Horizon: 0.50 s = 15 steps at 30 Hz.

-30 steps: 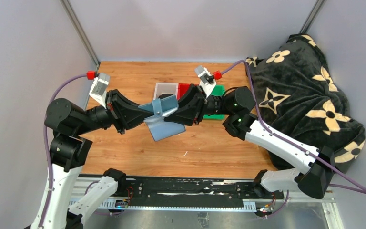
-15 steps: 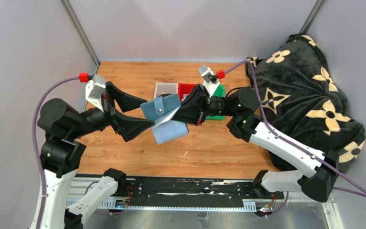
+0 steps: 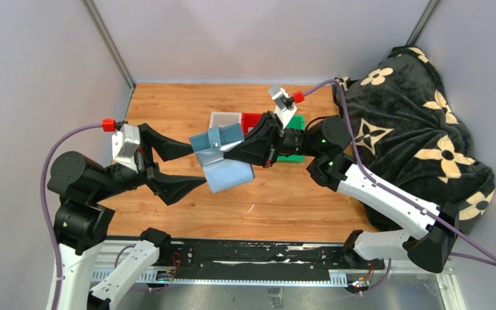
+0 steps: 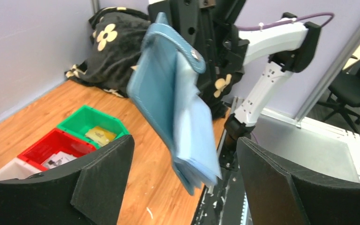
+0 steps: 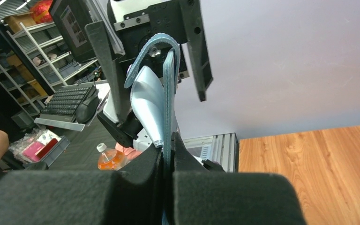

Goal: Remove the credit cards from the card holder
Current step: Open the card holder at the center of the board.

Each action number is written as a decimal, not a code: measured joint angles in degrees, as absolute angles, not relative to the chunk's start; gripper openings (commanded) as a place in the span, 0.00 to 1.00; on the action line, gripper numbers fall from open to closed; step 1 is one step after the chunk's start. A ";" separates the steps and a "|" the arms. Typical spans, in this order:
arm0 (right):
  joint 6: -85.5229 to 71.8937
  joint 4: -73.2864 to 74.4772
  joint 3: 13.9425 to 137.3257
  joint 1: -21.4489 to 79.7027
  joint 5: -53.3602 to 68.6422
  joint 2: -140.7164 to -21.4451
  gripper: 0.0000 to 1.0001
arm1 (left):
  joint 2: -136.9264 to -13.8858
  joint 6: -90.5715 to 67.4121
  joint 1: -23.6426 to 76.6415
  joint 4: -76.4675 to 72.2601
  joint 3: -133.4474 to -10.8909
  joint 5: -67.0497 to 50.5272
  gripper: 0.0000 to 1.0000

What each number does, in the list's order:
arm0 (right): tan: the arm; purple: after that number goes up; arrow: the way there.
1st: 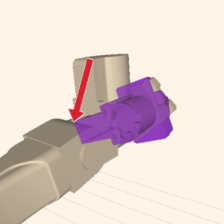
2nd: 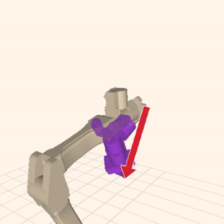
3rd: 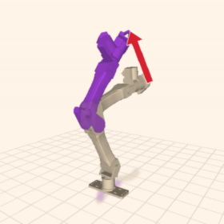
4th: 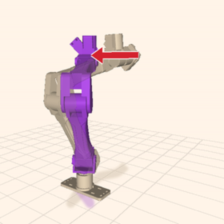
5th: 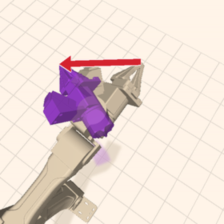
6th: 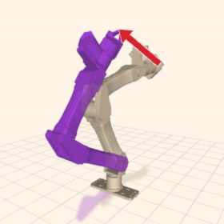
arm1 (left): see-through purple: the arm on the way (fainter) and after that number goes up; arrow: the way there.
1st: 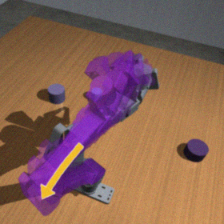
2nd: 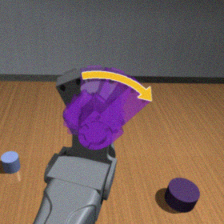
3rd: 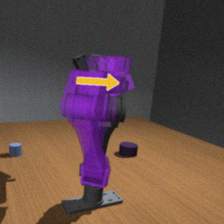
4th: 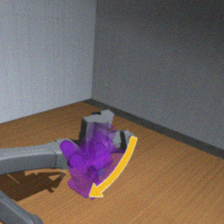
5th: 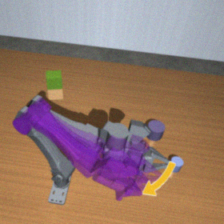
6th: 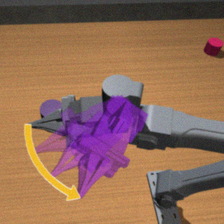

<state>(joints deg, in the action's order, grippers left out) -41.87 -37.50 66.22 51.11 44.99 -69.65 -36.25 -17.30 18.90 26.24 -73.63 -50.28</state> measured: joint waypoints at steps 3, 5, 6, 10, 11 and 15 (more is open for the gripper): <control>-41.54 -36.71 66.39 52.14 45.01 -70.28 0.00 | -36.93 -17.93 18.90 23.94 -71.79 -48.95 0.79; -41.21 -35.90 66.85 52.73 45.04 -70.50 0.00 | -37.47 -19.27 18.87 21.91 -70.57 -48.80 0.66; -41.08 -35.79 67.18 52.90 45.08 -70.65 0.00 | -37.74 -20.03 18.87 20.97 -70.02 -48.75 0.56; -40.40 -35.27 68.23 53.30 45.17 -70.83 0.07 | -38.41 -22.11 18.90 17.91 -68.53 -48.53 0.26; -40.14 -35.11 68.34 53.30 45.08 -70.96 0.17 | -38.44 -22.63 18.90 17.19 -68.40 -48.62 0.19; -39.62 -35.05 68.77 53.30 45.28 -71.85 0.35 | -38.41 -24.77 18.90 15.25 -68.27 -48.21 0.00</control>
<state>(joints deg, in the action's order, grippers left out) -39.62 -35.05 68.77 53.30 45.28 -71.85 -38.41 -24.77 18.90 15.25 -68.27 -48.21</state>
